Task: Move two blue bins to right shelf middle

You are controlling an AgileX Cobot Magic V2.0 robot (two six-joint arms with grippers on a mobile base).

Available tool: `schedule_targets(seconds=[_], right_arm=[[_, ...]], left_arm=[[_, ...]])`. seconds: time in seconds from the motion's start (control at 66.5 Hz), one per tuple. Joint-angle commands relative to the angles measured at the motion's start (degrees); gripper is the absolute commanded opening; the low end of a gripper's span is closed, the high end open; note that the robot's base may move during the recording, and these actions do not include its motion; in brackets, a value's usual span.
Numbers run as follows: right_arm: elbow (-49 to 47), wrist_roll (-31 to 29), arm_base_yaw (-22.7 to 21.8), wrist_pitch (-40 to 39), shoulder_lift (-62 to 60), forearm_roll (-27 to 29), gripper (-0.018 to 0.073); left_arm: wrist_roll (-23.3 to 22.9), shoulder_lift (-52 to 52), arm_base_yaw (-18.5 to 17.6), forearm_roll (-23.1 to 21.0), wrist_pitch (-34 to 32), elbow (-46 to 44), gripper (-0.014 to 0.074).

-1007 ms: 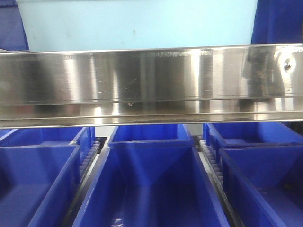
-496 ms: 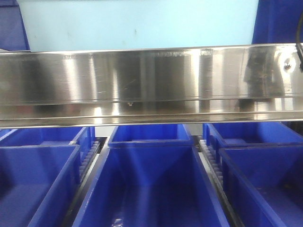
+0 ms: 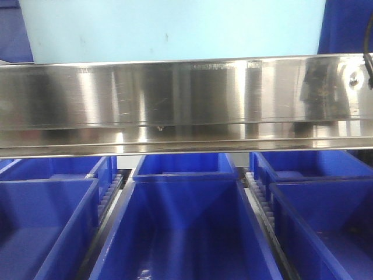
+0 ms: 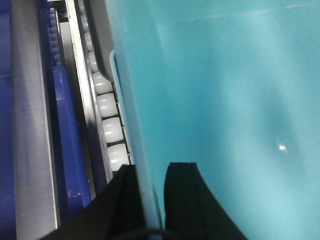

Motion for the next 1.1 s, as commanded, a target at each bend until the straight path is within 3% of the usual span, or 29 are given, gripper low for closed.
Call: schedule_targets(seconds=[0.0, 0.09, 0.24, 0.331, 0.661, 0.842, 1.082], right_arm=[[-0.34, -1.34, -0.68, 0.77, -0.46, -3.91, -0.0003], [-0.34, -1.34, -0.68, 1.03, -0.68, -3.91, 0.0211], [-0.34, -1.34, -0.68, 1.72, -1.65, -3.91, 0.0579], [-0.34, -1.34, -0.68, 2.23, -2.49, -3.91, 0.0568], [-0.23, -1.34, -0.68, 3.79, -5.02, -3.83, 0.0568], [0.03, -1.23, -0.68, 3.79, -4.06, -1.06, 0.0566], [8.17, -1.23, -0.68, 3.79, -3.45, 1.64, 0.0536]], left_arm=[[0.98, -0.82, 0.09, 1.41, -0.81, -0.81, -0.0008], [0.98, -0.82, 0.09, 1.41, -0.81, -0.81, 0.0151], [0.98, -0.92, 0.09, 1.41, -0.81, -0.81, 0.0493], [0.98, -1.29, 0.09, 1.41, -0.81, -0.81, 0.0624], [0.98, -2.42, 0.09, 1.23, -0.81, -0.37, 0.0601], [0.63, -2.42, 0.09, 0.96, -0.81, 2.58, 0.0601], [0.63, -2.42, 0.09, -2.19, -0.81, 10.34, 0.0601]])
